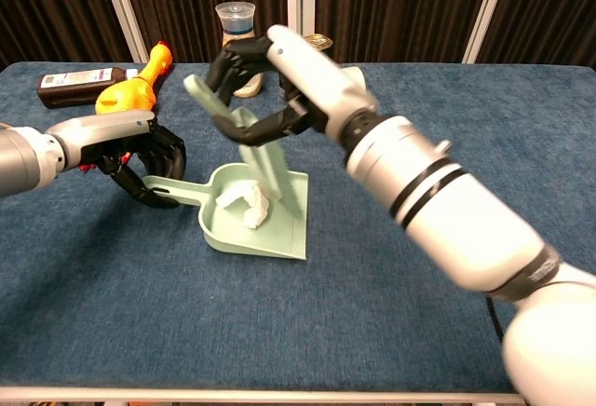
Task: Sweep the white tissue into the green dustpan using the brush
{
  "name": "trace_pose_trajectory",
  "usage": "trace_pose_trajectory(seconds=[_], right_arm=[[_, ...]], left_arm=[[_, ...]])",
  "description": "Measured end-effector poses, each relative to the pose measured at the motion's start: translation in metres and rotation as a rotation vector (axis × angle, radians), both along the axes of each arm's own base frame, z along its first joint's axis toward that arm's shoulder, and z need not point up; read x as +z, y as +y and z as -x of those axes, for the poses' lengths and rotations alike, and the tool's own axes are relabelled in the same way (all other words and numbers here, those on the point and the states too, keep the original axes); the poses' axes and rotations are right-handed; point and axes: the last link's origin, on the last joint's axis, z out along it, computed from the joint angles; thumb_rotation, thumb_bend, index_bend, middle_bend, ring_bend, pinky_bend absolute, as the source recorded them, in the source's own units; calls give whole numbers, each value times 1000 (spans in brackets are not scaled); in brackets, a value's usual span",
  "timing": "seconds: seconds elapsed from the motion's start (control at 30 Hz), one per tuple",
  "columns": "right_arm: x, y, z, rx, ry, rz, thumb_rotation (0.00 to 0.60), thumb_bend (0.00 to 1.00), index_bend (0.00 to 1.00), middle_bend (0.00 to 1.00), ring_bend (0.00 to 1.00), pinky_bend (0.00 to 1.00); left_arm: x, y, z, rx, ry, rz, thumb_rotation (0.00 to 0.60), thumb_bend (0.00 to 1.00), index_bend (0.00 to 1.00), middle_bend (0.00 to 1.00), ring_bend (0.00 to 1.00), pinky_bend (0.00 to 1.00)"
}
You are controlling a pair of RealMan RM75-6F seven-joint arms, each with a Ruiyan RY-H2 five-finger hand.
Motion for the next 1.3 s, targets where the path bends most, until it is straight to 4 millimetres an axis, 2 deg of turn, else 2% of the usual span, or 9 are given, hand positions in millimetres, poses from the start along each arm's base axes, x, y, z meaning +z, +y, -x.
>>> trace_pose_trajectory(seconds=[0.13, 0.37, 0.47, 0.63, 0.73, 0.8, 0.93, 1.13, 1.3], right_arm=[[24, -12, 18, 15, 84, 45, 600, 446, 741, 594, 287, 0], [69, -35, 68, 90, 473, 183, 600, 454, 728, 583, 264, 0], [75, -37, 90, 101, 628, 171, 600, 453, 703, 564, 244, 0], [67, -31, 115, 103, 782, 118, 600, 454, 646, 526, 202, 0], [60, -28, 125, 106, 846, 92, 600, 449, 504, 444, 127, 0], [57, -26, 129, 110, 883, 81, 600, 443, 319, 335, 34, 0], [54, -24, 132, 118, 935, 76, 600, 417, 105, 223, 0, 0], [68, -26, 135, 81, 917, 99, 600, 400, 69, 208, 0, 0], [102, -29, 148, -2, 828, 186, 600, 389, 67, 227, 0, 0]], left_arm=[[0, -1, 4, -9, 17, 0, 600, 327, 560, 552, 461, 356], [3, 0, 8, -20, 30, -19, 600, 327, 560, 548, 461, 354], [6, 2, 9, -18, 28, -34, 600, 328, 559, 547, 461, 353], [10, 4, 11, -17, 40, -45, 600, 331, 531, 509, 423, 344], [10, 4, 11, -17, 49, -35, 600, 327, 431, 443, 355, 313], [9, 3, 12, -20, 61, -20, 600, 295, 313, 363, 277, 280], [11, 3, 10, -29, 64, -33, 600, 254, 241, 329, 261, 256], [26, 5, 12, -34, 68, -81, 600, 246, 234, 329, 261, 255], [62, 5, 31, -48, 144, -213, 600, 246, 253, 329, 261, 236]])
